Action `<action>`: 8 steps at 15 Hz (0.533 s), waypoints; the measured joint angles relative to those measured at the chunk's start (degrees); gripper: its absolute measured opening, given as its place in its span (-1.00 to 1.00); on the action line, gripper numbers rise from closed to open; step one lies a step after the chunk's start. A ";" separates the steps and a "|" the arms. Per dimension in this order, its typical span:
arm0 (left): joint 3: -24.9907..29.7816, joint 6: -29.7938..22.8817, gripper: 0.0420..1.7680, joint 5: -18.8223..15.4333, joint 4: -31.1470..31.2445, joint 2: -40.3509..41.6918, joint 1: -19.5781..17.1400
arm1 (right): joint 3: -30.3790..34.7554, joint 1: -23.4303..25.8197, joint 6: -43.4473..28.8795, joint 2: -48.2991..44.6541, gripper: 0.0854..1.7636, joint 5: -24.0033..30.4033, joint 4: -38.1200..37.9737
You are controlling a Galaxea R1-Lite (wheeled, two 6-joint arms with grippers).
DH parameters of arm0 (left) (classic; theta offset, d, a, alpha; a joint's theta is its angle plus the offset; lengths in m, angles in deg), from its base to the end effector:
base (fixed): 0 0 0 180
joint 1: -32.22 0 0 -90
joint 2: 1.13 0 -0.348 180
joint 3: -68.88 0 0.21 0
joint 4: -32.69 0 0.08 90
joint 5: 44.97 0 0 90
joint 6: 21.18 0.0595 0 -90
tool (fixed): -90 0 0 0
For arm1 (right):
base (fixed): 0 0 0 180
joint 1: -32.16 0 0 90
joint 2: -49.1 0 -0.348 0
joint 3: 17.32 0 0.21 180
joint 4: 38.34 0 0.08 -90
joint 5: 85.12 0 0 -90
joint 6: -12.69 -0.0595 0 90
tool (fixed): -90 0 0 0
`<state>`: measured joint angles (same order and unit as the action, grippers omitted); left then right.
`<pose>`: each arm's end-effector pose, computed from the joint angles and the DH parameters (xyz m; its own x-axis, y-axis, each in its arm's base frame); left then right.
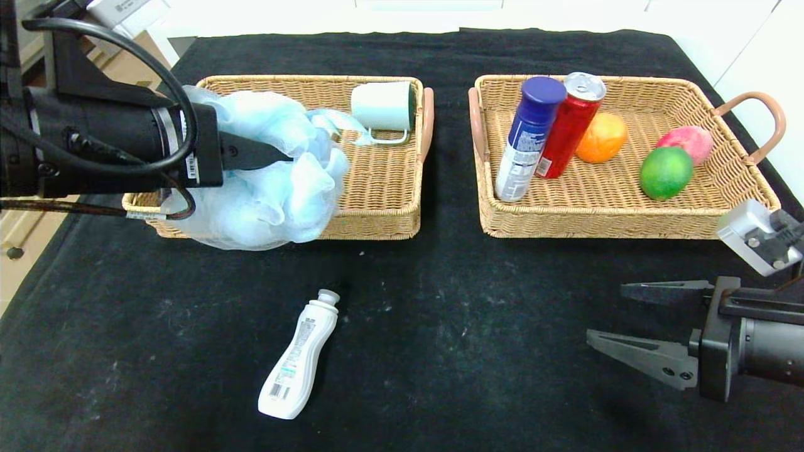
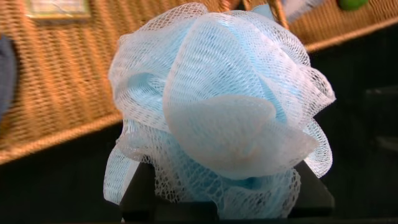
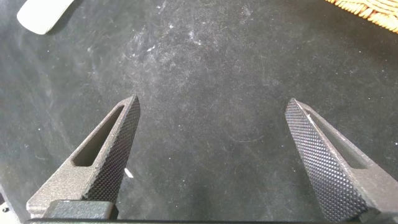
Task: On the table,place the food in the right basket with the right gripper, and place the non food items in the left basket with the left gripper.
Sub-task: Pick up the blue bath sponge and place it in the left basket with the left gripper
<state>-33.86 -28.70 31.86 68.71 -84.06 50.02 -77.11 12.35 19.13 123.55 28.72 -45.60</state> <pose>0.2693 -0.1007 0.3780 0.8206 -0.5028 -0.2718 0.4668 0.8640 -0.1887 0.2125 0.1021 0.2319 0.6614 0.6678 -0.3415 -0.6980 0.7147 0.0459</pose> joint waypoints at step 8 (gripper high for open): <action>-7.84 -0.38 -0.29 -1.60 -5.32 -8.87 -10.89 | 0.12 -0.33 0.00 0.17 0.94 0.00 -0.02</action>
<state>-41.70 -29.08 30.27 63.39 -92.93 39.13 -76.99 12.02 19.13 123.72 28.72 -45.62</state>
